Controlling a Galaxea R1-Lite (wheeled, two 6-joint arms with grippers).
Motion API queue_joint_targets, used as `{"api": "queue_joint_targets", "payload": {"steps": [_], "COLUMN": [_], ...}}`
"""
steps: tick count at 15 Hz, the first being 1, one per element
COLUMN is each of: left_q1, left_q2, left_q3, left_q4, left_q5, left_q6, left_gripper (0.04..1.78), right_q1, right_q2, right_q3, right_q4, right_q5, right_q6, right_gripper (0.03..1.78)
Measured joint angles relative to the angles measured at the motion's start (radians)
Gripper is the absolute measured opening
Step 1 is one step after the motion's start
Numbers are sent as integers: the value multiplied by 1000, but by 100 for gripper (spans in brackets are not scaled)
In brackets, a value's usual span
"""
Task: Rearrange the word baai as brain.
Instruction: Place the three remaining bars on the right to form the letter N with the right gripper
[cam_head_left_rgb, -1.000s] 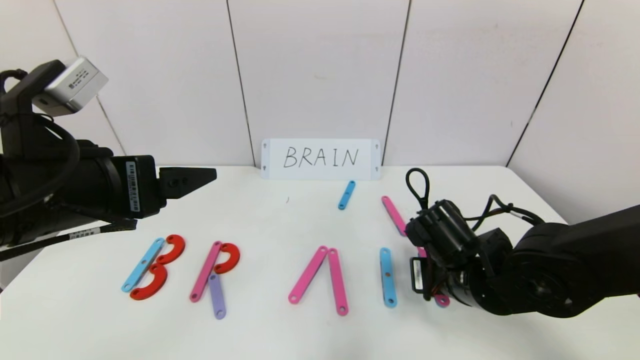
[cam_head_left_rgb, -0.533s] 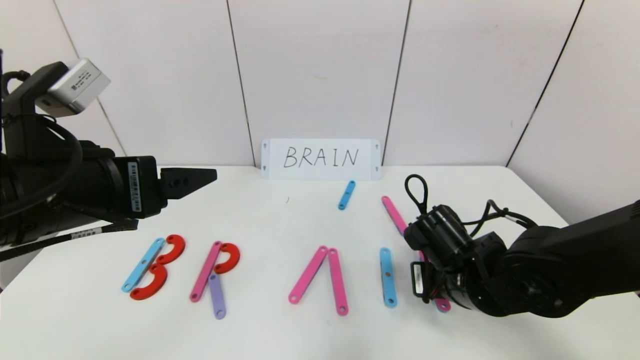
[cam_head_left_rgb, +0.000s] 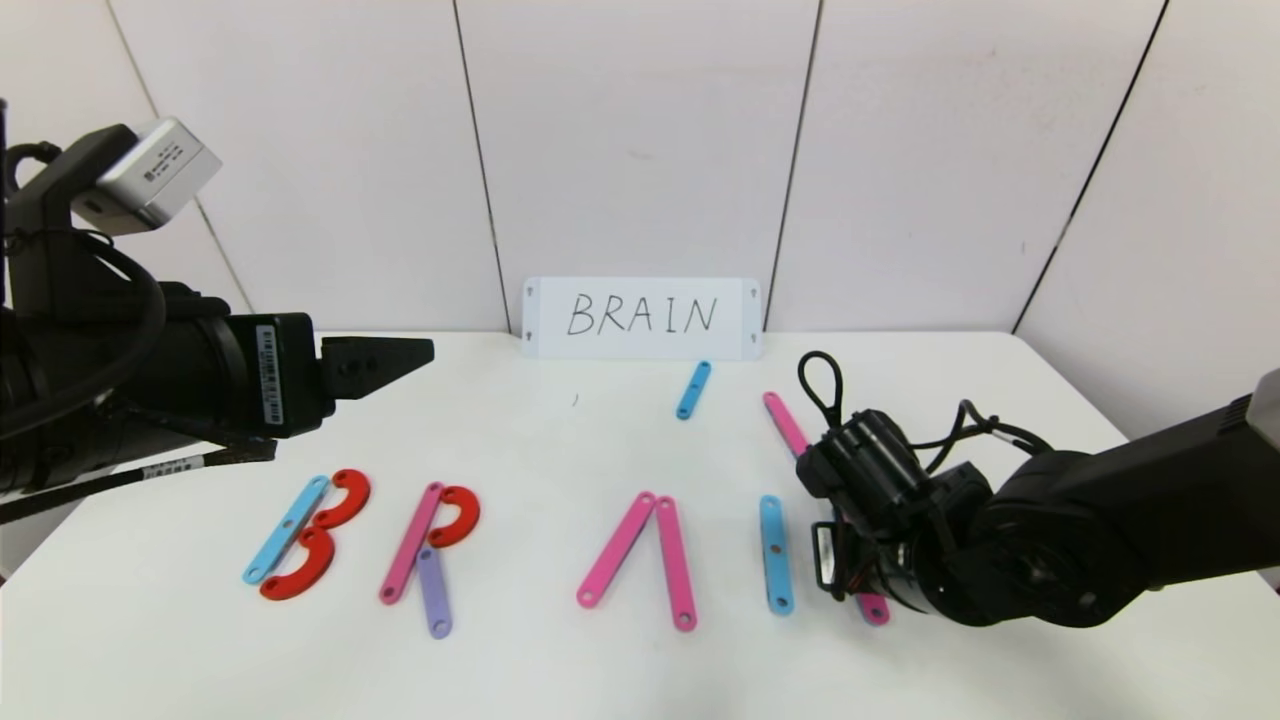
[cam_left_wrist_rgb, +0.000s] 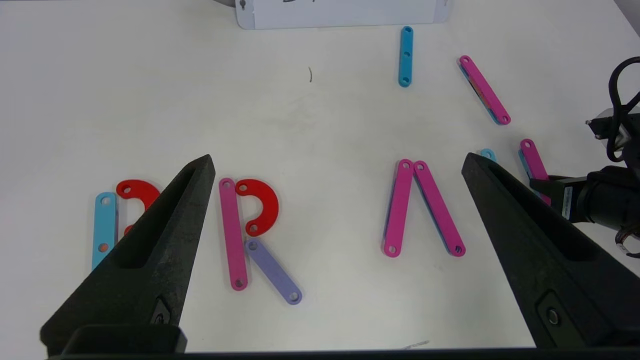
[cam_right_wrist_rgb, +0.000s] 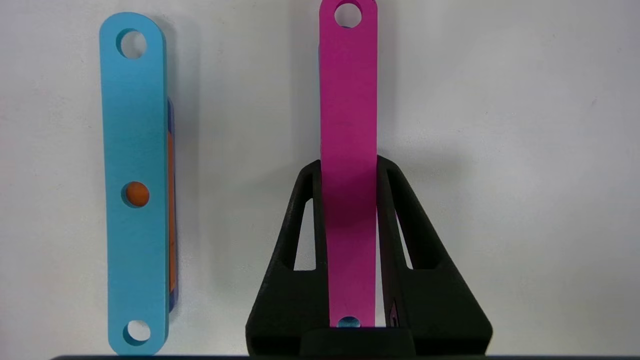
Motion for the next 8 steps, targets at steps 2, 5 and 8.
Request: {"api": "queue_joint_targets", "payload": {"steps": [2,5,8], "left_q1": [0,0,0], "left_q2": [0,2,2], "left_q3": [0,0,0], "left_q4": [1,1,0], "left_q5": [-1,0,0], "left_q6": [1,1,0], "left_gripper": [173,173,173], "right_q1": [4,7,7], "right_q2": [6,12,13], "right_q3": [-6,-10,-10], "right_q4": [0,-1,-2], "right_q5": [0,0,1], "right_q6": [0,3,8], "right_gripper": [30,30,30]}}
